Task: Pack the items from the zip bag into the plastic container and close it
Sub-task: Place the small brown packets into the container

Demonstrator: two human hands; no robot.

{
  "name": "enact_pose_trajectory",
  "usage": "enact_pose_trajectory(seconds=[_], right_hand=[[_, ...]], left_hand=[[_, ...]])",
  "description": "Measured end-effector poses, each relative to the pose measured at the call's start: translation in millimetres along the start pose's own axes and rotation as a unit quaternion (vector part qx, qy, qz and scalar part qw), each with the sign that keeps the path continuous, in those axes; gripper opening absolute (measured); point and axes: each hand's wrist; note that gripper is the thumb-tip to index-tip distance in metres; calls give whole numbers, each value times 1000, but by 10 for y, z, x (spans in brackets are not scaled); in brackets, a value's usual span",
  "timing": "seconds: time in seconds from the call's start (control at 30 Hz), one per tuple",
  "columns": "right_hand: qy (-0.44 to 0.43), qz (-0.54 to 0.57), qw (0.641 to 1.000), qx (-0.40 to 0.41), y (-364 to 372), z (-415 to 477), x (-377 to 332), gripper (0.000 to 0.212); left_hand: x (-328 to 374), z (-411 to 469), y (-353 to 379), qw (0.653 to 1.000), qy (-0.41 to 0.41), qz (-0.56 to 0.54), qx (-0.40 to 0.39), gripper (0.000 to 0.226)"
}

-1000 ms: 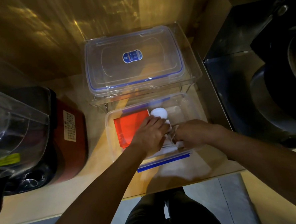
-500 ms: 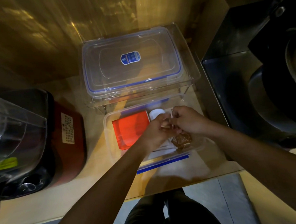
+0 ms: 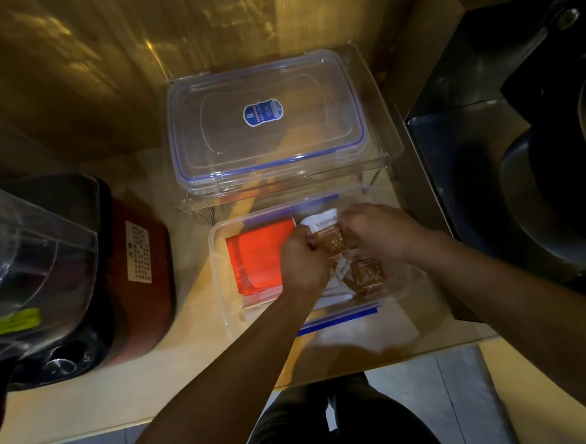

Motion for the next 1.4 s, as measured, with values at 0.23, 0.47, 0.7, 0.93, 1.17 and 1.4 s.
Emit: enact_pose_trajectory(seconds=[0.23, 0.47, 0.7, 0.93, 1.17, 1.4], right_hand=[[-16, -258, 949, -179, 247, 121, -103, 31], [-19, -317, 931, -182, 320, 98, -65, 36], [18, -94, 978, -183, 280, 53, -69, 25], [-19, 40, 968, -248, 37, 39, 9, 22], [50, 261, 964, -26, -279, 77, -9, 16], [165, 365, 914, 65, -71, 171, -7, 11]], left_hand=[[34, -32, -128, 996, -59, -62, 13, 18], [35, -22, -150, 995, -60, -78, 4, 16], [31, -17, -169, 989, -81, -117, -33, 14], [38, -36, -170, 989, -84, -117, -41, 11], [71, 25, -221, 992, -82, -38, -84, 20], [83, 13, -198, 980, -119, -89, -136, 17]])
Point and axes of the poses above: each hand's wrist, its own z-axis towards the middle knuckle, its own y-axis out of the palm, x = y × z, and after that the axes turned 14 degrees about -y, right-handed
